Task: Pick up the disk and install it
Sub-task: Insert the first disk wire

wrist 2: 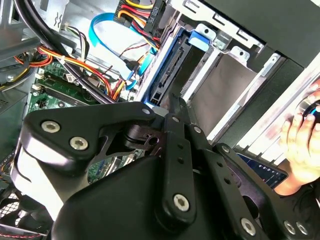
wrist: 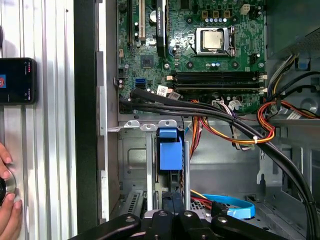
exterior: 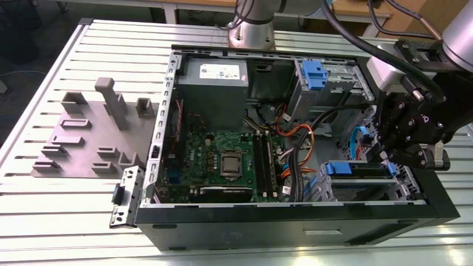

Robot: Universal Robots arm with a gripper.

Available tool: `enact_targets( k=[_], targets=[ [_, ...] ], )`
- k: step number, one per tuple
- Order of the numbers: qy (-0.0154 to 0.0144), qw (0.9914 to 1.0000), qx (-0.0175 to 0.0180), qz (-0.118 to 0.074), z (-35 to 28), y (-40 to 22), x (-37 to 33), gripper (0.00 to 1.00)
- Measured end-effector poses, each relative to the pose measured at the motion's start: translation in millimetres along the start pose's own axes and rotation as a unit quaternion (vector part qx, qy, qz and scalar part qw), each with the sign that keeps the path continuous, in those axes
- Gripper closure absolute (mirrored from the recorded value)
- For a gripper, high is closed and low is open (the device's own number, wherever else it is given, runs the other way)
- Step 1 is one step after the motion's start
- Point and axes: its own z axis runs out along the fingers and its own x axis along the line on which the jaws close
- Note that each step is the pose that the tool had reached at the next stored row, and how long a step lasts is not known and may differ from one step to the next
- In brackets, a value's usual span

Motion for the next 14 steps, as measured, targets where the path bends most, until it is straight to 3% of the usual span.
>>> enact_targets(
  k=[5,11,14],
  targets=[
    [0.0,1.0,0.0,0.0,0.0,-1.7,0.0,0.89],
    [0.0,1.0,-0.0001,0.0,0.4,-15.1,-0.6,0.89],
    [0.0,1.0,-0.0001,0.0,0.4,-16.5,-0.7,0.89]
  ],
)
